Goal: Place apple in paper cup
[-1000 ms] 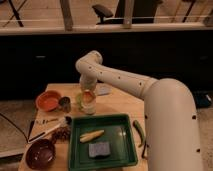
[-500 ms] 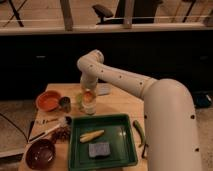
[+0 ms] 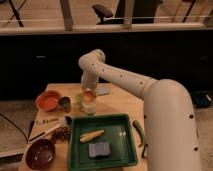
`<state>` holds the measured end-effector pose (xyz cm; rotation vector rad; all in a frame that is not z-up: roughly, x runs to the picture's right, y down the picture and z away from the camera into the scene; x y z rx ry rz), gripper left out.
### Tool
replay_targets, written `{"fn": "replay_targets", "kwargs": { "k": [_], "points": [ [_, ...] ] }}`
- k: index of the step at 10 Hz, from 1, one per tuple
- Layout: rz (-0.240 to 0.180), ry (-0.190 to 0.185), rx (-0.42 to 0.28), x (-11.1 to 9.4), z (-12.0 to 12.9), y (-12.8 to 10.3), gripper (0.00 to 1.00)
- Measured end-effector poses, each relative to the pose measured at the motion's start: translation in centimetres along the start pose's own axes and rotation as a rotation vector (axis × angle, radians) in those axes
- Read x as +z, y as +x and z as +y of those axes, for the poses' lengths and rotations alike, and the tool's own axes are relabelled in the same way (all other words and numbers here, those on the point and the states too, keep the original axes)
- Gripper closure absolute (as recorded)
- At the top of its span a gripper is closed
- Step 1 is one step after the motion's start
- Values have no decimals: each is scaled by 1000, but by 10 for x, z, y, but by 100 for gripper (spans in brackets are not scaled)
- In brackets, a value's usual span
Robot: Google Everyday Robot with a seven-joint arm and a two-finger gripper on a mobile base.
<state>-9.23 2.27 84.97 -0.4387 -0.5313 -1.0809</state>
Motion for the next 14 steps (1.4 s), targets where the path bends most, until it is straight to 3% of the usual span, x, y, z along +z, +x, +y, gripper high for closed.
{"fn": "replay_targets", "kwargs": {
  "k": [14],
  "points": [
    [-47, 7, -25, -4, 6, 0, 99]
  ]
}}
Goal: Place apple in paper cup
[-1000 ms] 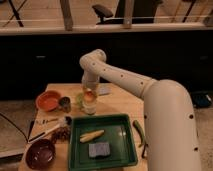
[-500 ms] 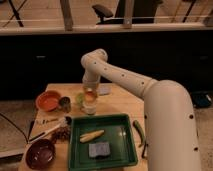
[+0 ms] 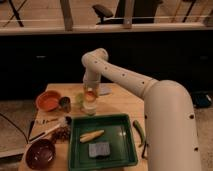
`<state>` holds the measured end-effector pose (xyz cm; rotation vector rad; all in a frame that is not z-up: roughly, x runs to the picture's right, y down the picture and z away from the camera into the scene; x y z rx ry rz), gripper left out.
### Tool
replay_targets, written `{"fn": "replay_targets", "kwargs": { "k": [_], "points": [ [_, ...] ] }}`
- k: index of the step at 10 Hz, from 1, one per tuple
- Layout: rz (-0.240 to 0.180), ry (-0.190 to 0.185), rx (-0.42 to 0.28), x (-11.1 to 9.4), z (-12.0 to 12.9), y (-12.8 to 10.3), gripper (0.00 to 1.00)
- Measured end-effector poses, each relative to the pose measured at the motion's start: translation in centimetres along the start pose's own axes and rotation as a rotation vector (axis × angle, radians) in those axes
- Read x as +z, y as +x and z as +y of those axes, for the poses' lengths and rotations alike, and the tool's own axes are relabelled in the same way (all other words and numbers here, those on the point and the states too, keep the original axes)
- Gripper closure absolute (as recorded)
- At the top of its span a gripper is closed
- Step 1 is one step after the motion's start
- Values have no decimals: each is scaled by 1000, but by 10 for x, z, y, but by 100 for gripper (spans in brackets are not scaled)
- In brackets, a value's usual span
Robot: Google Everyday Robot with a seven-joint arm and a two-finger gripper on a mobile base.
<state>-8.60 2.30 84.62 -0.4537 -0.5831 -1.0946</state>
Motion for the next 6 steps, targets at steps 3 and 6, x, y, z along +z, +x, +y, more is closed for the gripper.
{"fn": "replay_targets", "kwargs": {
  "k": [3, 6],
  "points": [
    [-12, -3, -11, 0, 1, -3, 99],
    [-18, -3, -17, 0, 2, -3, 99]
  ]
}}
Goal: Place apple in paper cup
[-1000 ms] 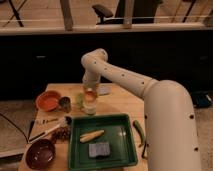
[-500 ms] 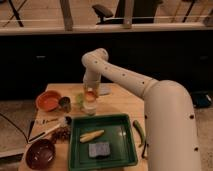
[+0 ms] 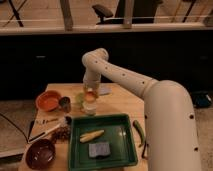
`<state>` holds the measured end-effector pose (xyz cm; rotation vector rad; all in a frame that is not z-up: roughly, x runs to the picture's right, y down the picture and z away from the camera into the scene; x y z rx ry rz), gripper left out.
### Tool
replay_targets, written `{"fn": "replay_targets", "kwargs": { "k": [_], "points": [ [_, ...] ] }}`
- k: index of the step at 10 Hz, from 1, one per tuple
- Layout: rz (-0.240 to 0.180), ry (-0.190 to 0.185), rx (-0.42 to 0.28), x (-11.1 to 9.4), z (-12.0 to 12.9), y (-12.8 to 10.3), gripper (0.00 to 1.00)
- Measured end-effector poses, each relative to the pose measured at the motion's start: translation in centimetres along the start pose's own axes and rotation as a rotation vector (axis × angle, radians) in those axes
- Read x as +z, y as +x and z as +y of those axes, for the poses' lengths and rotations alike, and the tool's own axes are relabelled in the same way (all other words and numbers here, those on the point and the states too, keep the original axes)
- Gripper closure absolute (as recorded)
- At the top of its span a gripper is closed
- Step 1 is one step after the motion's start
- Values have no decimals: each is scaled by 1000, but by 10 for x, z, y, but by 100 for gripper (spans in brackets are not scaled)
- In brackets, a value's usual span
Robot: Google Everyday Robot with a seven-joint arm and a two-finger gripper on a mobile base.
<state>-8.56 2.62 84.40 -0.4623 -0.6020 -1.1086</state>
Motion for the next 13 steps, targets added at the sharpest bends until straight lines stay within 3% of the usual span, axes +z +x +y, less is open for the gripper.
{"fn": "replay_targets", "kwargs": {
  "k": [6, 8, 13],
  "points": [
    [-17, -2, -13, -2, 2, 0, 94],
    [-24, -5, -17, -2, 3, 0, 98],
    [-40, -6, -35, 0, 1, -4, 99]
  ]
}}
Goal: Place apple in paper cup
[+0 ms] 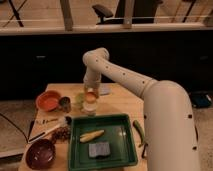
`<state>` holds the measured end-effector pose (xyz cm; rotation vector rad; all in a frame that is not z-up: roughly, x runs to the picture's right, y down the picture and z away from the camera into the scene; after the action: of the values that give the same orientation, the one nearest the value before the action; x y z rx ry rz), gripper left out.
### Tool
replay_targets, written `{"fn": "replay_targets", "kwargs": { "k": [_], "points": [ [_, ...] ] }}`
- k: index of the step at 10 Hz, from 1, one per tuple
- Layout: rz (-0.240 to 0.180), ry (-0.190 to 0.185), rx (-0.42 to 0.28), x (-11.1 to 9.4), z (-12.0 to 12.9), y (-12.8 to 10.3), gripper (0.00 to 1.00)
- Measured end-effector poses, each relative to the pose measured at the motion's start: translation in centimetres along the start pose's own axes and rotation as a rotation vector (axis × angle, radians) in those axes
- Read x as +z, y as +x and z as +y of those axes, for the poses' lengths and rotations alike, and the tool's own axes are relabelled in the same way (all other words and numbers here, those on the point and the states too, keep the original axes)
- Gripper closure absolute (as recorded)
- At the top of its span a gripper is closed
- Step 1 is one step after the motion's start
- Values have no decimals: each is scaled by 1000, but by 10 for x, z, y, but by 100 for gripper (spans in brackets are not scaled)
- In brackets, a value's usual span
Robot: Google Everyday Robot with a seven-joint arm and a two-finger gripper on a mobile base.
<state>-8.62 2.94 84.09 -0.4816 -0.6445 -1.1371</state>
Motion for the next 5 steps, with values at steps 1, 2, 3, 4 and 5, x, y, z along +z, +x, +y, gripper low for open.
{"fn": "replay_targets", "kwargs": {
  "k": [1, 2, 3, 4, 5],
  "points": [
    [-1, 2, -3, -1, -1, 1, 97],
    [-7, -2, -7, -2, 0, 1, 96],
    [-10, -3, -10, -2, 1, 1, 93],
    [-11, -4, -11, -2, 1, 1, 90],
    [-14, -6, -14, -2, 1, 0, 85]
  ]
}}
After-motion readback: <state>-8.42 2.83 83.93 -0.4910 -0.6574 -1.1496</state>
